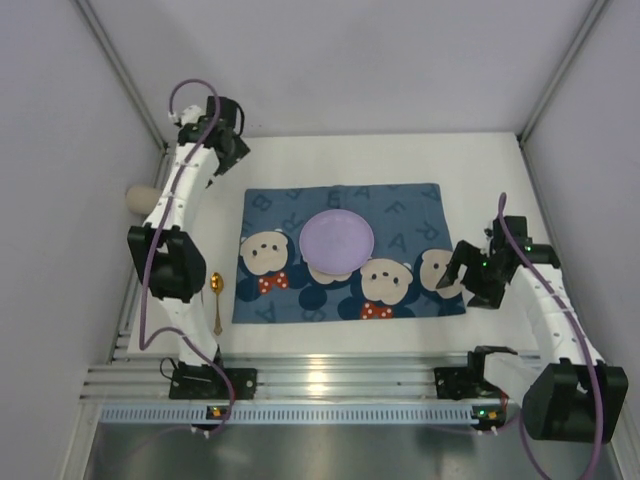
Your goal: Set the dinner table for one person
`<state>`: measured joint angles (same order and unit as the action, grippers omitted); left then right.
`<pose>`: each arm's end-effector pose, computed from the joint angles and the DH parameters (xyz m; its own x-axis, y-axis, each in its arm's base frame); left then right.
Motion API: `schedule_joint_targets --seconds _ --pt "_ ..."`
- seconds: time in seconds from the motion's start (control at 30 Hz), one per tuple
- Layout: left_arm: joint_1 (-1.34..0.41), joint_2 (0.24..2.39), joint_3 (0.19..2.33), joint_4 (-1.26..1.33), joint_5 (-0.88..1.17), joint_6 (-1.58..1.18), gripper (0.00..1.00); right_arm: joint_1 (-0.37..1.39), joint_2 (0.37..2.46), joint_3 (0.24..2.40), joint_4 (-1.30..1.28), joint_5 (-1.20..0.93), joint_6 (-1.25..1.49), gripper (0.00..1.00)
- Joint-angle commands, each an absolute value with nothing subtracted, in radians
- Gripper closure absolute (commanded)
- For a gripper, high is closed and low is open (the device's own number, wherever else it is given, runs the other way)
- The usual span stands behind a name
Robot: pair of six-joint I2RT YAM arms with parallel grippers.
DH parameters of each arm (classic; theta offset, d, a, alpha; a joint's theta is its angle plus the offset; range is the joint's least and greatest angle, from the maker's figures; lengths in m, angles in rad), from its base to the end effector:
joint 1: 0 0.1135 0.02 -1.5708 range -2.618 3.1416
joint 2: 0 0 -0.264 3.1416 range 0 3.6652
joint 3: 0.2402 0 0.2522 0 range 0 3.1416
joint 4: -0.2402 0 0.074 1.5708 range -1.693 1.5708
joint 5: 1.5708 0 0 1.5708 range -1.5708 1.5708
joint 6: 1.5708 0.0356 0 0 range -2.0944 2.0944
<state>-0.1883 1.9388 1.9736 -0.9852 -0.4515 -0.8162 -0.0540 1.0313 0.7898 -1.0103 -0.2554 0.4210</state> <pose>0.4148 -0.0632 0.3420 -0.4887 -0.5742 -0.6569 -0.6376 0.7490 -0.1804 0.1708 -0.0002 0.2367 -0.8764 0.4434 -0.1882 0.3630 0.8647 0.3471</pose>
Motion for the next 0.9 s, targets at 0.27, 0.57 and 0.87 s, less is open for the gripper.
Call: schedule_joint_targets --seconds 0.27,0.57,0.87 --pt "-0.057 2.183 2.242 -0.986 -0.727 -0.985 0.02 -0.041 1.127 0.847 -0.988 -0.239 0.405 0.11" --pt "0.058 2.227 2.264 -1.038 -0.764 -1.129 0.02 -0.04 1.268 0.88 -0.996 -0.232 0.397 0.11" --pt "0.135 2.2 2.151 -1.038 -0.775 -1.1 0.02 0.127 1.457 0.998 -0.994 -0.213 0.434 0.11"
